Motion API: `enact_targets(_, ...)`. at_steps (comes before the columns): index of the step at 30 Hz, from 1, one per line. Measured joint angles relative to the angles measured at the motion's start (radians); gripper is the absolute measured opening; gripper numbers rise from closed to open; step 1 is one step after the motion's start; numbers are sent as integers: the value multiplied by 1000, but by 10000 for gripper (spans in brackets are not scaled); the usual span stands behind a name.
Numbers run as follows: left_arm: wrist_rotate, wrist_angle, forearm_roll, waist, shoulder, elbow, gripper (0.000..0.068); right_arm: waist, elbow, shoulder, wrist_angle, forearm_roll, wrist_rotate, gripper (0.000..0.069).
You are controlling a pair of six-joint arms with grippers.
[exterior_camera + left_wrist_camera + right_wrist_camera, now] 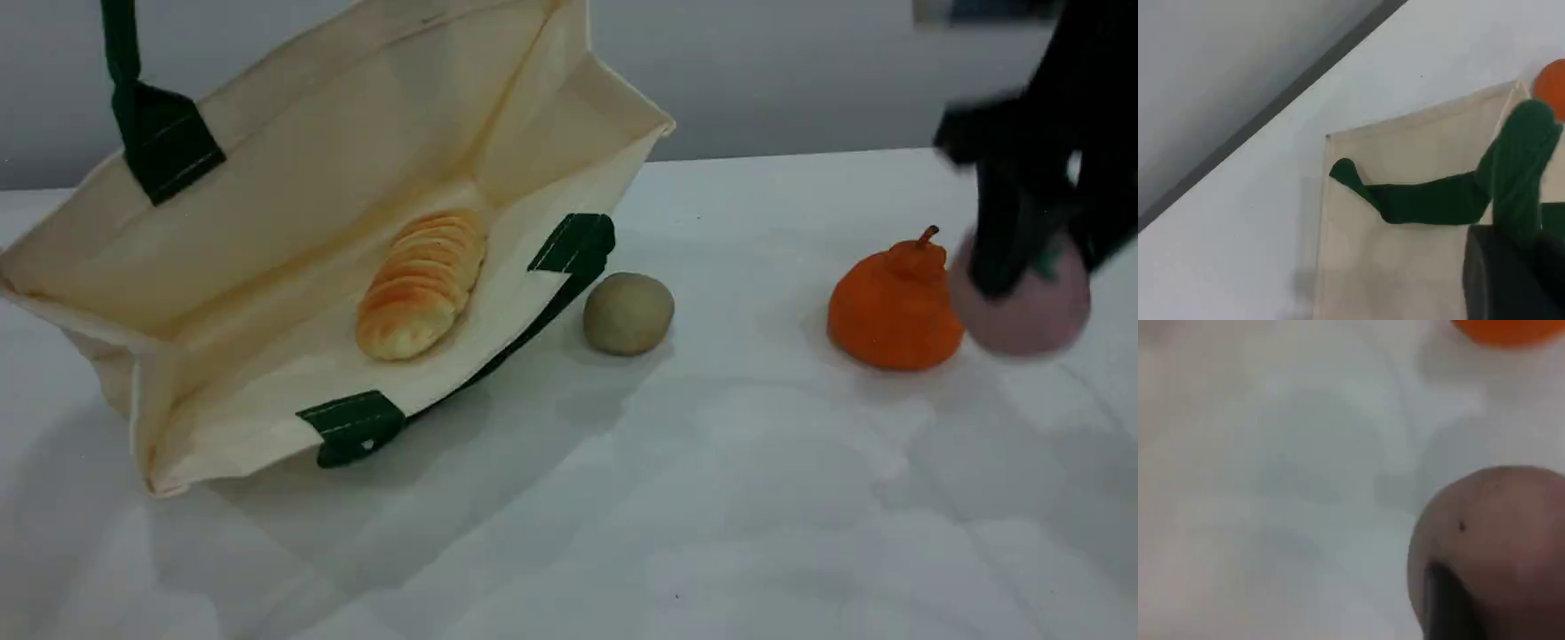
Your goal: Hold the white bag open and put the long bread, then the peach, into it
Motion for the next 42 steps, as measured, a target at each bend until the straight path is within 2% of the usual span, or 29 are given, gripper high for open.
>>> enact_targets(7, 0, 0, 0, 0, 0, 0, 92, 167, 0, -148, -27, 58, -11, 305)
enact_targets(12, 0, 0, 0, 0, 0, 0, 92, 313, 0, -149, -121, 106, -11, 304)
enact_targets(17, 0, 0, 1, 0, 0, 0, 92, 396, 0, -148, -261, 141, -12, 300)
enact_targets(21, 0, 0, 6, 0, 0, 0, 92, 406, 0, -147, -382, 142, -70, 297)
enact_targets(27, 0, 0, 1, 0, 0, 0, 92, 407, -1, -122, -497, 211, -130, 297)
enact_targets(36, -9, 0, 0, 0, 0, 0, 92, 407, -4, 11, -617, 332, -229, 297)
enact_targets(42, -15, 0, 0, 0, 0, 0, 92, 412, -80, 117, -618, 426, -316, 297)
